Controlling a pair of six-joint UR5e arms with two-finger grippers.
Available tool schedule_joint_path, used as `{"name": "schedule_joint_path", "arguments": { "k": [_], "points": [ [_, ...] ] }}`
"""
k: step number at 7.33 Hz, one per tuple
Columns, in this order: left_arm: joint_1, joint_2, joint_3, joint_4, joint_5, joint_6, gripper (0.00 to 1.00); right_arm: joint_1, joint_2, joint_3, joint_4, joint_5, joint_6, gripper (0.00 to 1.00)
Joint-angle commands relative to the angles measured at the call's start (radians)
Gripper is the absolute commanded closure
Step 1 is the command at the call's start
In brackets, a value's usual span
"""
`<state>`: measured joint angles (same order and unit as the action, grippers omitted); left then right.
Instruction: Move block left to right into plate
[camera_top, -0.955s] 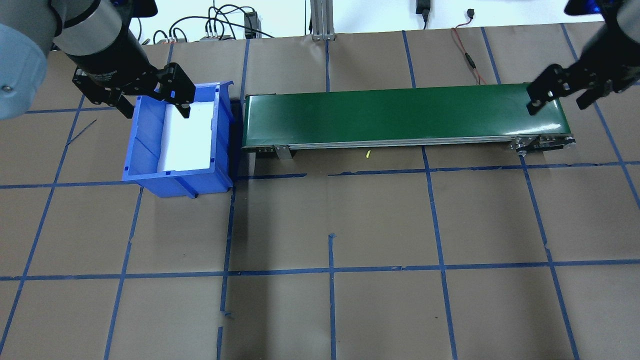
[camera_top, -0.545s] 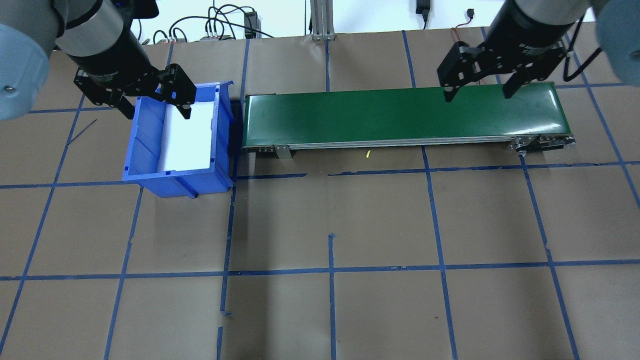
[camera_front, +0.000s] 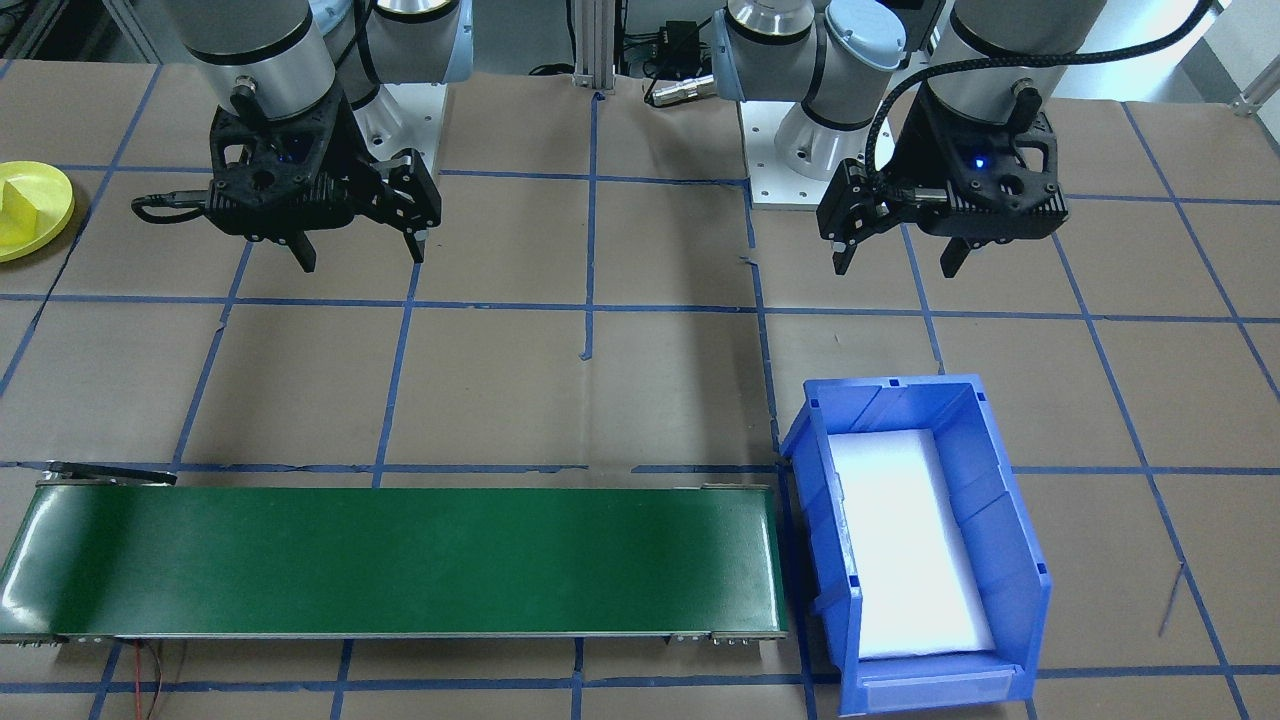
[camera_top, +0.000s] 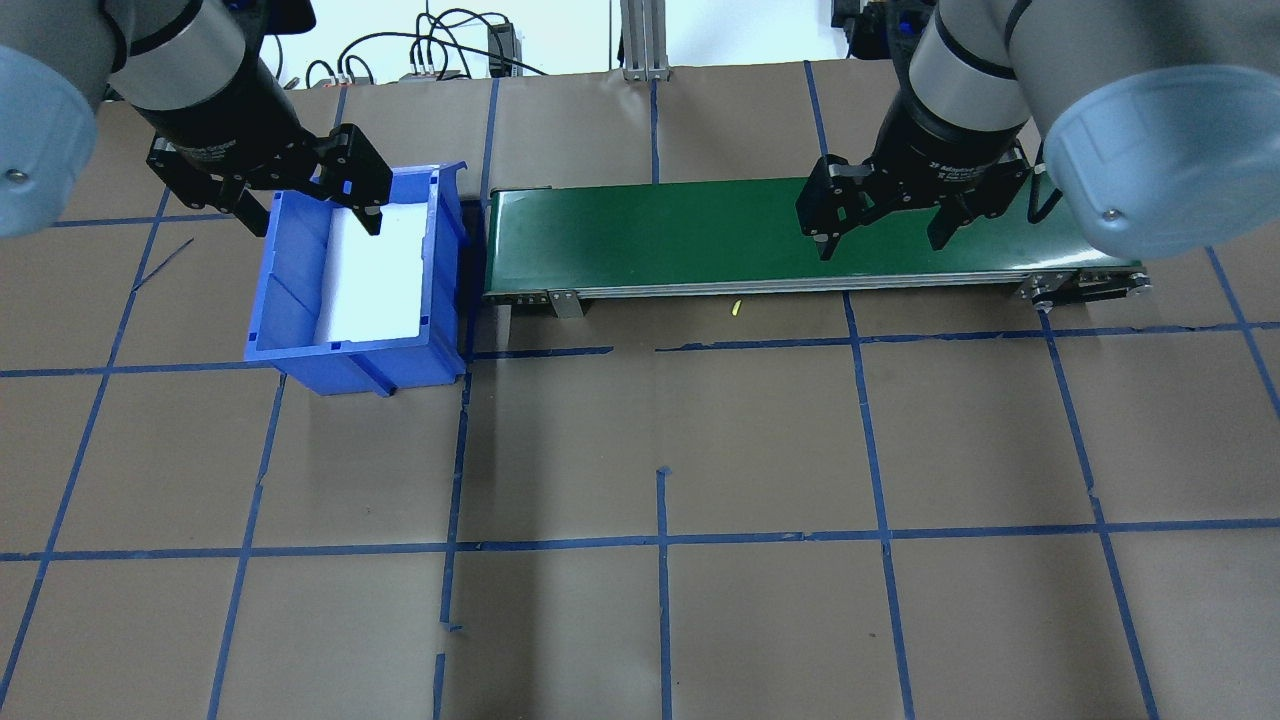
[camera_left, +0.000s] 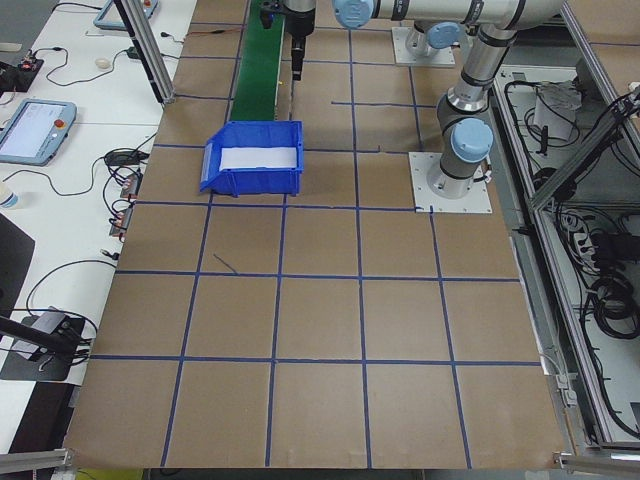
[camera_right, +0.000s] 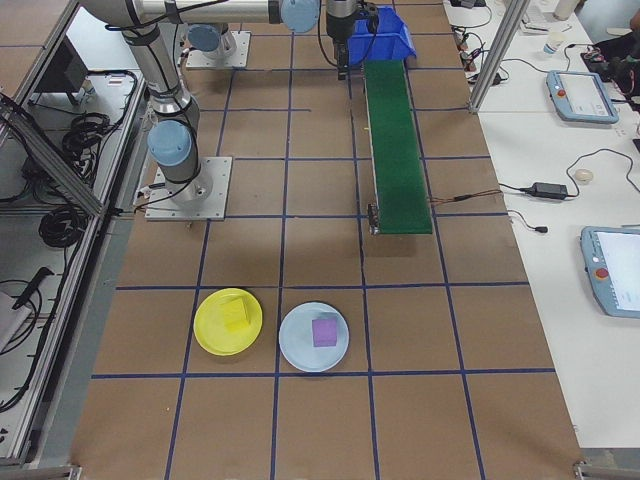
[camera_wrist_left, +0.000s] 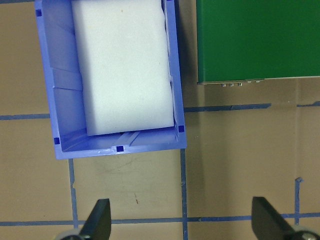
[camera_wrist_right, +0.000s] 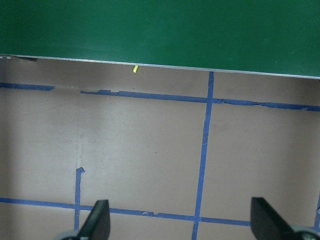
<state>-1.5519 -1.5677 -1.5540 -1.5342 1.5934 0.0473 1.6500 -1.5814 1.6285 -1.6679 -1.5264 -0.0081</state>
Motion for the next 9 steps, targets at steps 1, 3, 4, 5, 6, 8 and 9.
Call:
{"name": "schedule_joint_path", "arguments": {
  "k": [1,3,4,5,6,8,9],
  "points": [
    [-0.002,0.000,-0.003,0.000,0.002,0.012,0.00,-0.002,0.001,0.001,-0.003,-0.075,-0.006,0.00],
    [-0.016,-0.006,-0.008,0.000,0.003,0.011,0.00,-0.006,0.001,0.002,-0.003,-0.077,-0.006,0.00],
    [-0.043,-0.008,-0.018,0.002,0.006,0.014,0.00,-0.009,0.001,0.004,-0.003,-0.077,-0.006,0.00],
    [-0.065,-0.009,-0.026,0.002,0.010,0.002,0.00,-0.015,0.001,0.001,-0.006,-0.077,-0.025,0.00],
    [-0.063,-0.006,-0.028,0.009,0.007,0.012,0.00,-0.035,0.003,-0.001,-0.036,-0.081,-0.123,0.00],
    [-0.059,-0.005,-0.031,0.014,0.003,0.006,0.00,-0.074,0.001,0.005,-0.044,-0.064,-0.161,0.00],
    [-0.056,-0.005,-0.031,0.014,0.003,0.011,0.00,-0.065,0.000,0.007,-0.041,-0.063,-0.152,0.00]
  ]
}}
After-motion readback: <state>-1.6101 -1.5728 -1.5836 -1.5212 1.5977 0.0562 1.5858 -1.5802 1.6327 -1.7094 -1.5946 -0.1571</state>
